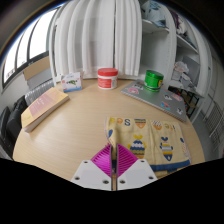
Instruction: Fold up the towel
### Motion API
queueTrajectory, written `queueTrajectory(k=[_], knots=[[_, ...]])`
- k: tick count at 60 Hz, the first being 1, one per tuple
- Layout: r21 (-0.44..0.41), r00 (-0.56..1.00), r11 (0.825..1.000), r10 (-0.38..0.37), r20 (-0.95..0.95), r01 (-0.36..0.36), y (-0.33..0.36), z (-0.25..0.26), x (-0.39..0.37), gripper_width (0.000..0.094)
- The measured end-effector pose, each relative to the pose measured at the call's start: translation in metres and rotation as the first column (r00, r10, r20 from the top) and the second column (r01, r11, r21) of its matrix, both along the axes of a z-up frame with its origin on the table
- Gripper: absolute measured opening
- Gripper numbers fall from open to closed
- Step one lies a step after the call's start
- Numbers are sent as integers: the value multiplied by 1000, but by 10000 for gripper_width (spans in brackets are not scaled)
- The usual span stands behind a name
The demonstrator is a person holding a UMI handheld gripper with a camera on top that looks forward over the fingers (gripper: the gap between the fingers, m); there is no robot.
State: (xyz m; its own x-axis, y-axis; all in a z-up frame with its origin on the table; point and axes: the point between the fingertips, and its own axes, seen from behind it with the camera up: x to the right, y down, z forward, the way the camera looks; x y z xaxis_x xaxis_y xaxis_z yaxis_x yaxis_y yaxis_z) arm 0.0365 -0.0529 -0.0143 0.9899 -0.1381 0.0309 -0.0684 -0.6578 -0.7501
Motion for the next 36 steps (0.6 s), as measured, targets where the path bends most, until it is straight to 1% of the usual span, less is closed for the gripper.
queueTrajectory(k=[4, 6, 10, 14, 17, 21, 26, 29, 36], knots=[[-17, 999, 1000, -9, -38, 8, 0, 4, -1, 38], [0, 998, 1000, -11, -54, 11, 1, 15, 0, 38], [75, 999, 997, -18, -45, 22, 7, 50, 12, 38], [119, 997, 992, -25, -71, 34, 6, 79, 24, 38], [142, 995, 988, -49, -90, 62, 2, 96, 41, 38], [151, 990, 982, -100, -99, 114, -6, 105, 74, 38], [123, 981, 977, -160, -112, 173, -17, 100, 112, 39], [84, 975, 975, -194, -111, 204, -24, 85, 133, 39], [-17, 969, 973, -231, -86, 231, -37, 38, 168, 39]])
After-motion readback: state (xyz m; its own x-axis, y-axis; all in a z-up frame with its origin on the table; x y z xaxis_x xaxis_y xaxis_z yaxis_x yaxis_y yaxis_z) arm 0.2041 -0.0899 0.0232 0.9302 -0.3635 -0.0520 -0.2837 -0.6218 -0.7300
